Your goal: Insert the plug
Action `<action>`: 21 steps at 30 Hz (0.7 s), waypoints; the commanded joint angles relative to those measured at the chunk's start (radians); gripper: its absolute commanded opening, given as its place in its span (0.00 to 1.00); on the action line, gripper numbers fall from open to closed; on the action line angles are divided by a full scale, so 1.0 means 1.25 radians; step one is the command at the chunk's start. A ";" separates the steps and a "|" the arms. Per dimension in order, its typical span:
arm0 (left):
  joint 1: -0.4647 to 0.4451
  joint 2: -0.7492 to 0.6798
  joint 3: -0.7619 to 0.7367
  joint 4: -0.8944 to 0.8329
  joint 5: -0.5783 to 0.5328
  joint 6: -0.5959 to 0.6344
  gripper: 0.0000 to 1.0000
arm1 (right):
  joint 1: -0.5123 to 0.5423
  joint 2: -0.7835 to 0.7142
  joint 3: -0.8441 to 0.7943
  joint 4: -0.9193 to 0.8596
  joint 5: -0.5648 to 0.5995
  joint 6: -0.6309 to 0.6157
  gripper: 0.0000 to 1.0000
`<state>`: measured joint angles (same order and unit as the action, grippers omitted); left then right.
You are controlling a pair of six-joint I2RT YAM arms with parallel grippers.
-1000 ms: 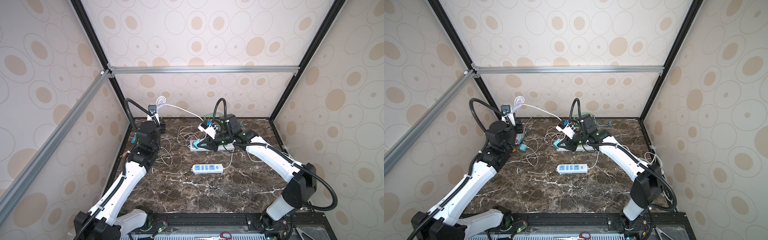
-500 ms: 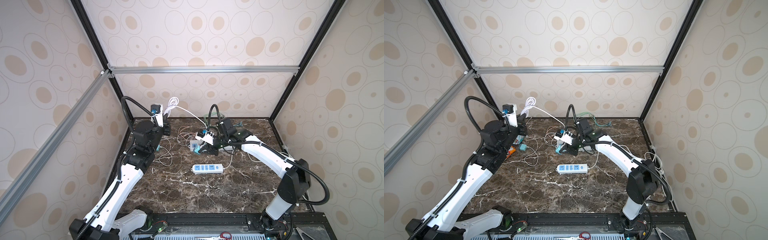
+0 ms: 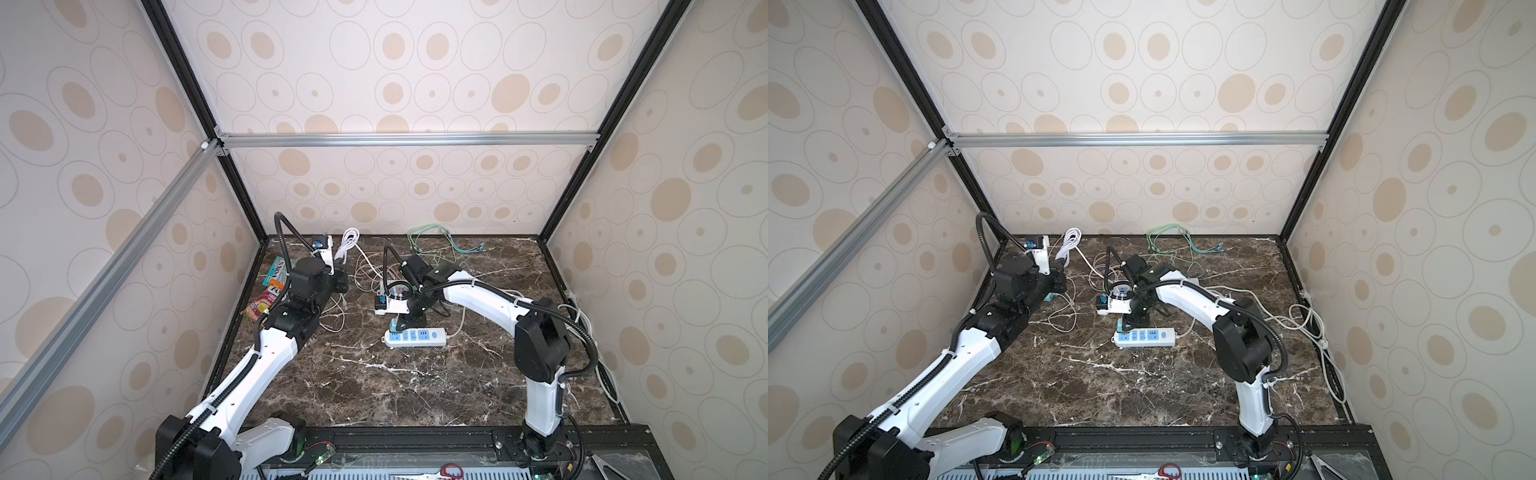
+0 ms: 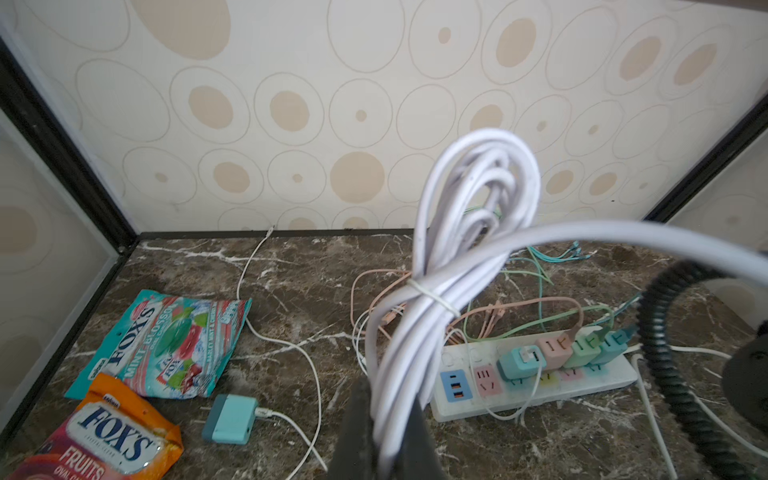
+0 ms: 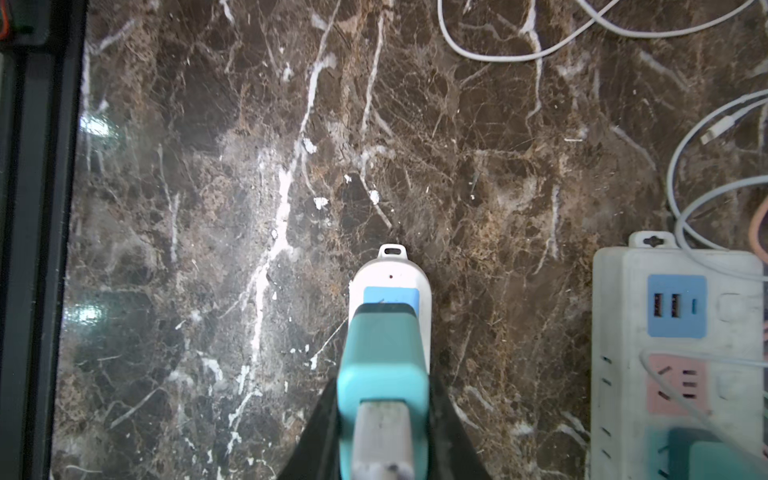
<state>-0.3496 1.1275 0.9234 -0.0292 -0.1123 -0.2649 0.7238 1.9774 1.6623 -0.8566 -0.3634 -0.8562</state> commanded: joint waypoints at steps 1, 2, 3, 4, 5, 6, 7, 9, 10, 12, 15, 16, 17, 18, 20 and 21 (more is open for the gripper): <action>0.002 -0.016 -0.014 -0.036 -0.048 -0.019 0.00 | 0.011 0.032 0.046 -0.055 0.049 -0.047 0.00; 0.002 -0.018 -0.023 -0.041 -0.051 -0.021 0.00 | 0.012 0.040 0.058 -0.062 0.052 -0.049 0.00; 0.003 -0.021 -0.029 -0.047 -0.054 -0.022 0.00 | 0.014 0.047 0.065 -0.064 0.055 -0.051 0.00; 0.003 -0.022 -0.036 -0.053 -0.057 -0.024 0.00 | 0.015 0.051 0.069 -0.065 0.056 -0.053 0.00; 0.002 -0.023 -0.042 -0.059 -0.059 -0.027 0.00 | 0.016 0.056 0.071 -0.063 0.058 -0.056 0.00; 0.002 -0.025 -0.047 -0.065 -0.060 -0.030 0.00 | 0.017 0.061 0.075 -0.064 0.060 -0.059 0.00; 0.002 -0.026 -0.053 -0.068 -0.060 -0.031 0.00 | 0.017 0.064 0.077 -0.064 0.061 -0.060 0.00; 0.003 -0.027 -0.062 -0.075 -0.063 -0.037 0.00 | 0.019 0.073 0.084 -0.067 0.067 -0.062 0.00; 0.002 -0.027 -0.064 -0.077 -0.065 -0.039 0.00 | 0.020 0.076 0.085 -0.068 0.070 -0.062 0.00; 0.002 -0.026 -0.070 -0.078 -0.065 -0.040 0.00 | 0.020 0.080 0.086 -0.069 0.073 -0.065 0.00; 0.002 -0.023 -0.073 -0.077 -0.065 -0.041 0.00 | 0.021 0.086 0.091 -0.080 0.069 -0.066 0.00; 0.002 -0.020 -0.073 -0.077 -0.065 -0.041 0.00 | 0.022 0.087 0.092 -0.085 0.065 -0.066 0.00; 0.002 -0.019 -0.072 -0.077 -0.065 -0.040 0.00 | 0.021 0.088 0.092 -0.088 0.059 -0.066 0.00; 0.002 -0.016 -0.071 -0.077 -0.065 -0.040 0.00 | 0.021 0.089 0.092 -0.087 0.056 -0.065 0.00; 0.002 -0.012 -0.069 -0.077 -0.067 -0.040 0.00 | 0.021 0.091 0.092 -0.088 0.053 -0.064 0.00; 0.002 -0.011 -0.067 -0.077 -0.067 -0.038 0.00 | 0.021 0.092 0.092 -0.087 0.053 -0.064 0.00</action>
<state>-0.3496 1.1202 0.8246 -0.1215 -0.1825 -0.2958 0.7399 2.0743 1.7523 -0.9283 -0.2733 -0.9108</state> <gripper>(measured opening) 0.073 0.275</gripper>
